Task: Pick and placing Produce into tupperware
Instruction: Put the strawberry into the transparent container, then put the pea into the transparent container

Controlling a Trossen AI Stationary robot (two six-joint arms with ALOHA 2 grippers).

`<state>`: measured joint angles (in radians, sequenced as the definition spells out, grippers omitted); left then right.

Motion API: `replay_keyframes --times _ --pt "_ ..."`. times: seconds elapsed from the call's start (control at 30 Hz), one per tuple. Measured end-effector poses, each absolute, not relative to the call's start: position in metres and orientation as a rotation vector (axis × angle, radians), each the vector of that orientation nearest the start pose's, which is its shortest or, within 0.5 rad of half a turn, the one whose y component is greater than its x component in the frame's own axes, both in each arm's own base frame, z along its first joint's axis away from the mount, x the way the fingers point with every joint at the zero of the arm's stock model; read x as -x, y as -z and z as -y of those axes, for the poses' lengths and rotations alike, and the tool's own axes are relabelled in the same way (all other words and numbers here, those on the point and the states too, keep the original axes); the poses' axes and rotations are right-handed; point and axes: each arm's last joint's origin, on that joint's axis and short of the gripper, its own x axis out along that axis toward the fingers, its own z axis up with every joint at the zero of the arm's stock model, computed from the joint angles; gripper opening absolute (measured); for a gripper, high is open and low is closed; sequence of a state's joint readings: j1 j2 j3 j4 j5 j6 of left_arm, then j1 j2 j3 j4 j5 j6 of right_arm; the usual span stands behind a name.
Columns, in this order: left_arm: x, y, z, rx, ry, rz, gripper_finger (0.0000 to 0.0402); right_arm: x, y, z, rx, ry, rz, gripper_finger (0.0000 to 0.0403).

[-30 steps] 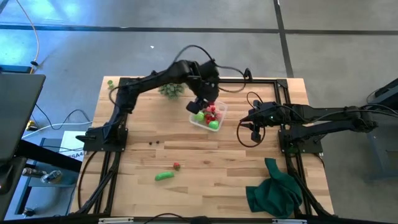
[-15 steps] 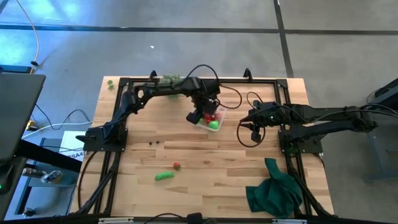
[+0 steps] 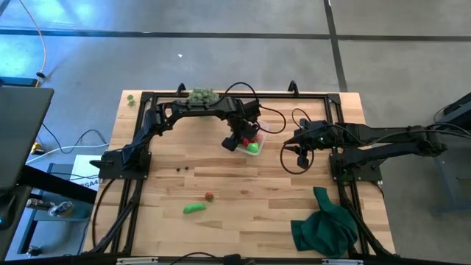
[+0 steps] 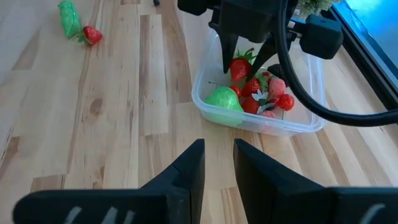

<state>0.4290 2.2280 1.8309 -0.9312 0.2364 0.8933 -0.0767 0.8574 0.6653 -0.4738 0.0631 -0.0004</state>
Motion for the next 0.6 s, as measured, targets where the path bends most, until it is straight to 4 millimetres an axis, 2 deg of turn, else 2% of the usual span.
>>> replay_keyframes --times 0.6 --pt "-0.4185 -0.1799 -0.1749 -0.374 0.407 -1.207 0.0191 -0.1745 -0.2555 0.0153 -0.004 0.135 -0.667 0.0075"
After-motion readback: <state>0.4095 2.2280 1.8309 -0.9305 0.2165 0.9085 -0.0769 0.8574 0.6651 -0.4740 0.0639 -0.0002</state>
